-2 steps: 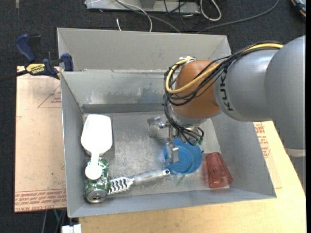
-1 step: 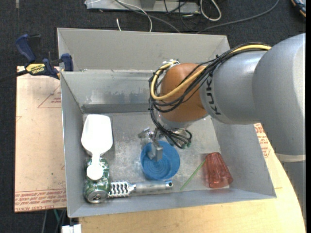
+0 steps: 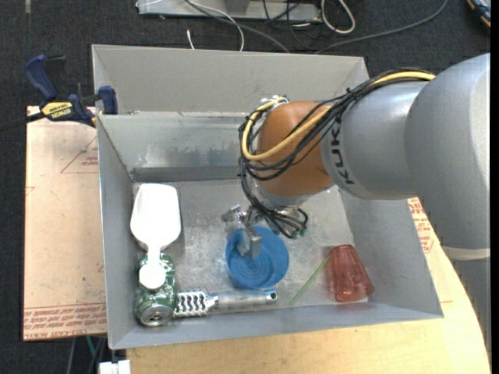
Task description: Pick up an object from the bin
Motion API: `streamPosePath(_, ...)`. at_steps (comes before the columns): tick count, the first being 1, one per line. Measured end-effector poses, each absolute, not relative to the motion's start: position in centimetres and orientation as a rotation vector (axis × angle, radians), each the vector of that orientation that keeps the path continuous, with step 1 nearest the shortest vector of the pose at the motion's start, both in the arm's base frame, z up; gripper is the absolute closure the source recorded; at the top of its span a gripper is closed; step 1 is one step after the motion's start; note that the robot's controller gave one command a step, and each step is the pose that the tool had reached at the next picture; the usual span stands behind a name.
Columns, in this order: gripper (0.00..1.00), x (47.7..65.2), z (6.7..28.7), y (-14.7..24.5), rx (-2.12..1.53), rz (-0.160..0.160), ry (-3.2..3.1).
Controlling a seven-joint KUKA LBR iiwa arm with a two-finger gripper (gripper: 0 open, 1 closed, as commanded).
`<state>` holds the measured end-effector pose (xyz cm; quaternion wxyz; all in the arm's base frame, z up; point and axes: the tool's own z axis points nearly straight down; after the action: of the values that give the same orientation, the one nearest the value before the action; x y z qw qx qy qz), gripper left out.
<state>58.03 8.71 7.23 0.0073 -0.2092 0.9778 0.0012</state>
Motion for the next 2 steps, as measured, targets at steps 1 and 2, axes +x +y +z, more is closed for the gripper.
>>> streamPosePath(1,1.00,60.3,8.9,9.0,-0.628,0.006,3.062)
streamPosePath(2,1.00,59.3,12.0,8.9,-0.641,0.007,3.070)
